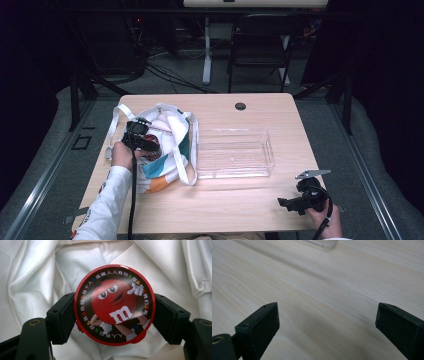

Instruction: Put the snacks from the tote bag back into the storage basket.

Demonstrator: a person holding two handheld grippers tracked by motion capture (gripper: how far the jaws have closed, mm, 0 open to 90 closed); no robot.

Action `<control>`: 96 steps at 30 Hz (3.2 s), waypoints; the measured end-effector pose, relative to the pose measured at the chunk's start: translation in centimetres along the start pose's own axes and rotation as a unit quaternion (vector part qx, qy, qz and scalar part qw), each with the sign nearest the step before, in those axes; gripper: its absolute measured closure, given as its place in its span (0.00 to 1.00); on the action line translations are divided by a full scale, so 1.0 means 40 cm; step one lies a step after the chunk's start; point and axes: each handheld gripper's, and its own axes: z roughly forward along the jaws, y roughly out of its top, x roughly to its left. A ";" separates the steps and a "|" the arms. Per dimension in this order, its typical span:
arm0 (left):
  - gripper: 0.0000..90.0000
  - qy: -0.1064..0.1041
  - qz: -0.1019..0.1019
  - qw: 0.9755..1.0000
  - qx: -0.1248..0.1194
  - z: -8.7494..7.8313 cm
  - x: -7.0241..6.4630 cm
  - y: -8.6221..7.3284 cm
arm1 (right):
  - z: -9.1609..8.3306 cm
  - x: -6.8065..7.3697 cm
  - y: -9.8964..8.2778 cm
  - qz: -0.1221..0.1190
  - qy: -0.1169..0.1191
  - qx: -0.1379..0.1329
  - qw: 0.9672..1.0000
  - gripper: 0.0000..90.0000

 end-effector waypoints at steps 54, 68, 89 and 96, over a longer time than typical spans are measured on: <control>0.29 -0.023 0.039 0.994 -0.101 -0.246 -0.047 0.047 | -0.001 -0.005 -0.001 -0.001 -0.008 -0.002 1.000 0.06; 0.29 -0.031 0.055 0.992 -0.109 -0.266 -0.082 0.070 | -0.002 -0.003 0.000 -0.004 -0.007 -0.002 1.000 0.06; 0.29 -0.048 0.097 0.988 -0.109 -0.282 -0.155 0.116 | -0.004 -0.004 -0.003 -0.001 -0.007 -0.004 1.000 0.06; 0.29 -0.051 0.104 0.987 -0.111 -0.276 -0.179 0.129 | -0.004 -0.004 -0.003 -0.001 -0.007 -0.005 1.000 0.06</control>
